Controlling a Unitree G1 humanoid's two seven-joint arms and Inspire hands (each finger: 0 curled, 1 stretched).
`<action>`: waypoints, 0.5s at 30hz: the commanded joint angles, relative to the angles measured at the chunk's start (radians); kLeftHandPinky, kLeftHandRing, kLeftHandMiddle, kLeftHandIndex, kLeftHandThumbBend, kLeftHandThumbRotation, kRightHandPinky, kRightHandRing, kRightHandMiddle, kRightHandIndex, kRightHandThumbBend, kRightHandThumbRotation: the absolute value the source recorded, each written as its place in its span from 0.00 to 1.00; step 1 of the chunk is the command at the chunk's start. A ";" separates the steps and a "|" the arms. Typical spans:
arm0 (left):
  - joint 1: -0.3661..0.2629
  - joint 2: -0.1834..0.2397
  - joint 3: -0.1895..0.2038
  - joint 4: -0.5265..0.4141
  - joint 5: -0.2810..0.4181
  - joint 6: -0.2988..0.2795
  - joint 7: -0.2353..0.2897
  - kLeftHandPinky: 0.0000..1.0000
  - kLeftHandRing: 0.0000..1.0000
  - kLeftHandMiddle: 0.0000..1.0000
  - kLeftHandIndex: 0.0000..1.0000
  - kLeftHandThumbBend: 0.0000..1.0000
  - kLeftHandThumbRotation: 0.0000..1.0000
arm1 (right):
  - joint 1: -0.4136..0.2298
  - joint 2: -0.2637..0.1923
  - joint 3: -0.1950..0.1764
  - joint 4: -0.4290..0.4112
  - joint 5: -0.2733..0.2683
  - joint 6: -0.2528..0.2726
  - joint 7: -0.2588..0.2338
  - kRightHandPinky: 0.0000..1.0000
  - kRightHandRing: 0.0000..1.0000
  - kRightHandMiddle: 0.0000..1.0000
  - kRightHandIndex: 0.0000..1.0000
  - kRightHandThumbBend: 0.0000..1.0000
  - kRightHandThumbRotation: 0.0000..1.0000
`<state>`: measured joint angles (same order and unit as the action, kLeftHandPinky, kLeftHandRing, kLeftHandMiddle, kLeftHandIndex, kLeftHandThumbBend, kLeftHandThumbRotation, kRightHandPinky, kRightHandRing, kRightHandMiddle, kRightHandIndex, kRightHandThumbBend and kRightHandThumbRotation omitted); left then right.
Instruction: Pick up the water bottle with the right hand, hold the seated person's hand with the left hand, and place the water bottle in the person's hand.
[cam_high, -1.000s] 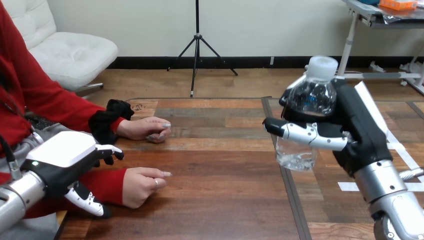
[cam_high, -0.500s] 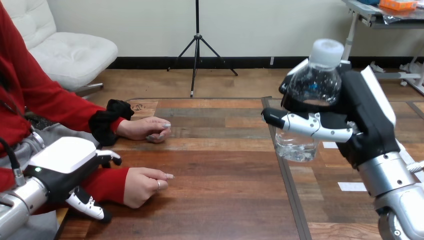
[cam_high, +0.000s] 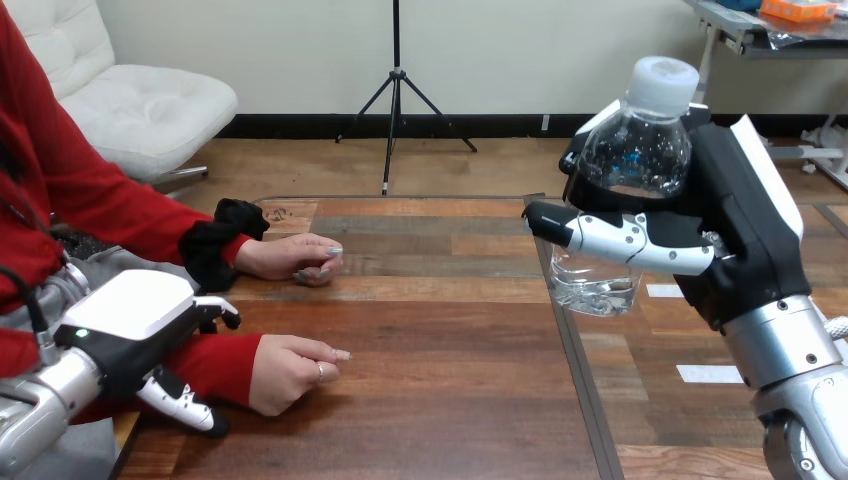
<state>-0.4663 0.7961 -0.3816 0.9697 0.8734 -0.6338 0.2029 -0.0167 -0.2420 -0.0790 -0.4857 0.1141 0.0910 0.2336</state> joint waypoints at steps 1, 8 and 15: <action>-0.072 -0.059 -0.047 0.049 0.018 0.013 0.040 0.59 0.63 0.67 0.74 1.00 0.39 | -0.070 -0.009 -0.025 -0.091 0.015 0.021 -0.020 0.18 0.24 0.31 0.35 0.80 0.00; -0.101 -0.089 -0.087 0.091 0.034 0.037 0.063 0.56 0.60 0.66 0.73 1.00 0.37 | -0.067 -0.011 -0.026 -0.129 0.021 0.057 -0.023 0.18 0.24 0.31 0.35 0.79 0.00; -0.114 -0.115 -0.102 0.107 0.023 0.050 0.058 0.53 0.58 0.64 0.71 1.00 0.31 | -0.070 -0.007 -0.026 -0.156 0.025 0.087 -0.026 0.18 0.24 0.31 0.34 0.78 0.00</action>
<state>-0.5402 0.7368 -0.4445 1.0543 0.8873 -0.5995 0.2588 -0.0167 -0.2428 -0.0827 -0.5729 0.1206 0.1684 0.2255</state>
